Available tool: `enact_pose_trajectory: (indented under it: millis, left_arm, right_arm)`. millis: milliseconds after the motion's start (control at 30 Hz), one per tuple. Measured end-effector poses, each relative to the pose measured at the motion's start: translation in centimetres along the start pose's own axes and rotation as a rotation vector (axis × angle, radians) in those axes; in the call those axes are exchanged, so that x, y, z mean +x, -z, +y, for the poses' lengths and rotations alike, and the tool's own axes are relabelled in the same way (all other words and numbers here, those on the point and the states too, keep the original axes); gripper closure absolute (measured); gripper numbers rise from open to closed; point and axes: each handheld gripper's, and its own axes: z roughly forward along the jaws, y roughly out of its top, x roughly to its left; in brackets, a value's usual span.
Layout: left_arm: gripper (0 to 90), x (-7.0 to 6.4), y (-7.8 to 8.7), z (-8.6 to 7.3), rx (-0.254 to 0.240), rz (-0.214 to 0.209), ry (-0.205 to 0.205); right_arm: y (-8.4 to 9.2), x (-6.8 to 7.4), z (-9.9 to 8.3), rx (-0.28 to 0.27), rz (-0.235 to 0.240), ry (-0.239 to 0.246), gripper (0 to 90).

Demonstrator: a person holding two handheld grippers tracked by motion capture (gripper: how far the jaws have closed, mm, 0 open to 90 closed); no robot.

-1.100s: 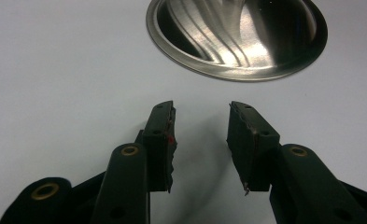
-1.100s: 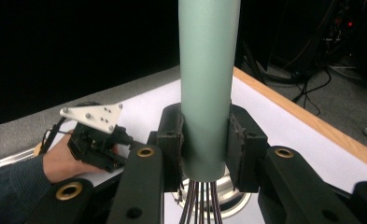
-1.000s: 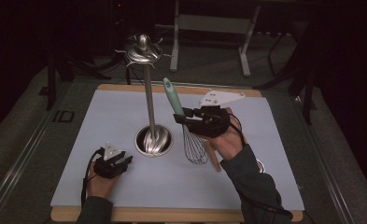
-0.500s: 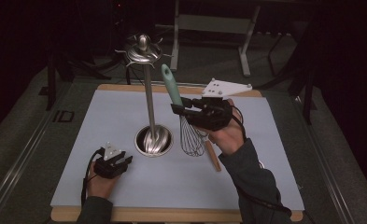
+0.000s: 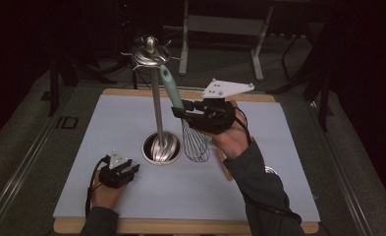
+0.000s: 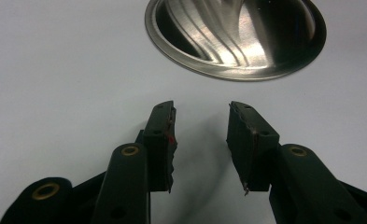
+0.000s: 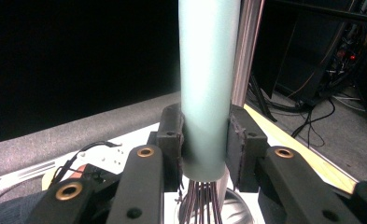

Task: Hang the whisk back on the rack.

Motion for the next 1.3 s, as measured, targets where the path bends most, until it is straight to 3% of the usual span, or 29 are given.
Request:
enact_pose_trajectory:
  millis: [433,800,967,1300]
  left_arm:
    - [61.9,0.0,0.0,0.0,0.001,-0.002,-0.001]
    - [61.9,0.0,0.0,0.0,0.006,-0.004,-0.005]
    - [61.8,0.0,-0.1,0.0,0.006,-0.007,-0.002]
    - [61.8,0.0,-0.1,0.0,0.009,-0.004,-0.007]
  right_arm:
    - [-1.5,-0.8,0.0,0.006,-0.021,-0.014,69.6]
    - [-3.0,-1.3,-0.5,-0.013,-0.004,-0.024,69.2]
    - [-3.8,-1.1,-0.4,0.012,-0.002,-0.024,68.3]
    - [-3.4,-1.4,-0.6,0.013,-0.009,-0.043,63.9]
